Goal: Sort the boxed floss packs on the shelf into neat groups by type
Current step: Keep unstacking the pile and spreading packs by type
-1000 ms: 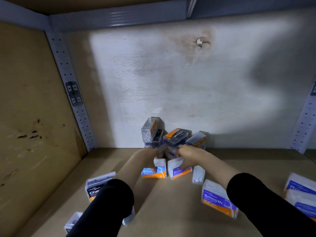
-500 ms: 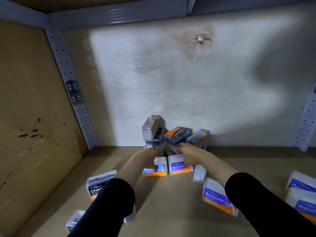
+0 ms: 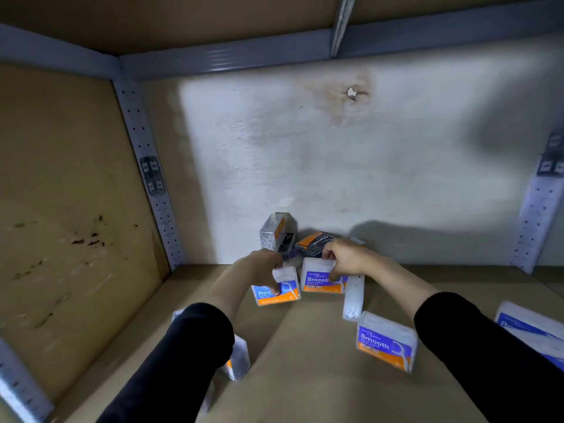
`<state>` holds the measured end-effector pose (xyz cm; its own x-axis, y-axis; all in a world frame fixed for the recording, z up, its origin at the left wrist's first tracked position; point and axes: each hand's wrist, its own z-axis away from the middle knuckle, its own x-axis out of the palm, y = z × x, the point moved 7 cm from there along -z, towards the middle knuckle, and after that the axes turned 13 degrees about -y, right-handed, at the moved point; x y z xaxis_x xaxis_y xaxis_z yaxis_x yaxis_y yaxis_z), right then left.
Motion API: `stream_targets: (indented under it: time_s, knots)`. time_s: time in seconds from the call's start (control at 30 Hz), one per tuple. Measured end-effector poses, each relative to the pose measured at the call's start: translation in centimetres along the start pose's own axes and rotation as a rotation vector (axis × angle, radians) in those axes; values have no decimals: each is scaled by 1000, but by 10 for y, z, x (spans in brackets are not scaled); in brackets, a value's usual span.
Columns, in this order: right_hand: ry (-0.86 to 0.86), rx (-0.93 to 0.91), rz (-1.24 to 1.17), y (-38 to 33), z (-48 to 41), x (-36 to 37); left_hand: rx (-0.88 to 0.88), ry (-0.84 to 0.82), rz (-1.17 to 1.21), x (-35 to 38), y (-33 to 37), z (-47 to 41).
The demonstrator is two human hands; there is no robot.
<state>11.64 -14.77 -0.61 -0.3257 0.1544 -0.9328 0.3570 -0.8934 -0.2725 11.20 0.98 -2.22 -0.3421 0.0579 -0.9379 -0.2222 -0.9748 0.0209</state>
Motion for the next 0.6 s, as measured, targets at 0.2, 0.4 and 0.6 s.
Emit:
stream_targets:
  time_s: [0.2,0.4,0.6]
  knots:
    - [-3,3,-7,-11,45,-12,17,23,8,-13,14,41]
    - [-70,24,-1,-11,89,5,34,40,0,-6,32,77]
    - [-108,119,0,11,122,40,45,25,-23,4,51,96]
